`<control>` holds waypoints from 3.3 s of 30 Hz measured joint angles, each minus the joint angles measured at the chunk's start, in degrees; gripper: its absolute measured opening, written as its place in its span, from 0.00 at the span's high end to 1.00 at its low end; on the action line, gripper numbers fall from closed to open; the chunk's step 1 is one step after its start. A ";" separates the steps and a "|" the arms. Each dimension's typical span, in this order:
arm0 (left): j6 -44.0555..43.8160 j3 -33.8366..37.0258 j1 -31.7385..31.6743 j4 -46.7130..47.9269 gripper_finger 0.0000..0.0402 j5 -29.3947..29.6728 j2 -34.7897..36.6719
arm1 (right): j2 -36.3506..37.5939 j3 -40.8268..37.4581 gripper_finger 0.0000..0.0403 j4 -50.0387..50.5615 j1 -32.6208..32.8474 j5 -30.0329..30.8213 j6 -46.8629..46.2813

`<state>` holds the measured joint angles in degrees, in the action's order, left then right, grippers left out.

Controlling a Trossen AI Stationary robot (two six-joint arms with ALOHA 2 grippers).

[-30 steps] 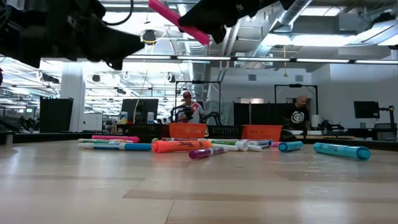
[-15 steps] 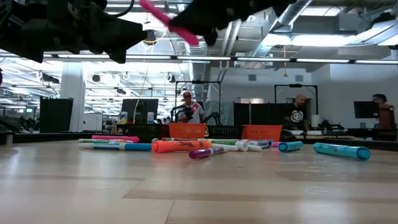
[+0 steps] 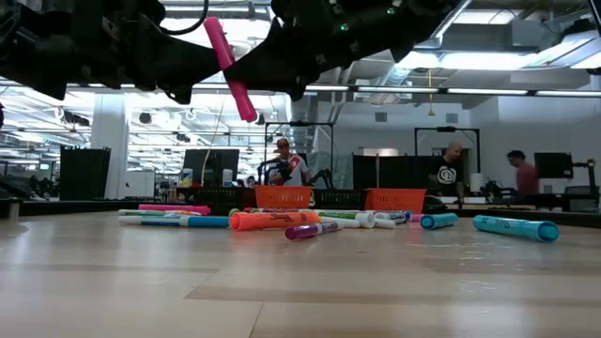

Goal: Pick & Place Markers
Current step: Put the right big pink highlighter pen into the left black basket

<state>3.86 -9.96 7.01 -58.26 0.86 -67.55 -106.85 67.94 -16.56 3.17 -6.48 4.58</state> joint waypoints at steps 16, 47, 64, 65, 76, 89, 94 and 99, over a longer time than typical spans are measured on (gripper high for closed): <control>0.74 -0.07 -0.02 -0.13 0.72 0.05 -0.02 | 0.70 0.07 0.83 -2.05 -0.58 -0.09 -0.02; 2.66 -2.85 -2.51 -1.42 0.54 0.02 -0.02 | 0.68 0.04 0.83 -2.40 -1.83 -0.15 0.47; 1.20 -2.86 -2.58 -1.78 0.84 2.36 -0.02 | 0.68 0.04 0.77 -3.17 -1.87 0.76 1.92; 1.19 -2.86 -2.58 -1.79 0.84 2.38 -0.02 | 0.68 0.04 0.75 -3.16 -1.86 0.74 1.95; 1.74 -2.86 -2.60 -1.33 0.83 7.71 -0.02 | 3.01 0.04 0.46 2.78 -2.51 0.63 4.46; 1.66 -2.86 -9.38 9.15 0.83 15.65 -0.02 | 12.58 0.02 0.47 25.07 -5.82 0.45 3.43; 0.28 -2.84 -17.08 9.83 0.83 15.92 -0.02 | 13.40 0.03 0.50 30.47 -7.02 0.45 4.40; -1.93 -3.45 -26.75 11.69 0.83 15.52 0.00 | 13.29 0.02 0.51 31.99 -9.39 0.46 4.55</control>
<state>1.92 -13.40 -19.75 -46.57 16.39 -67.55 -93.56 67.96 15.44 -6.22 -6.02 9.13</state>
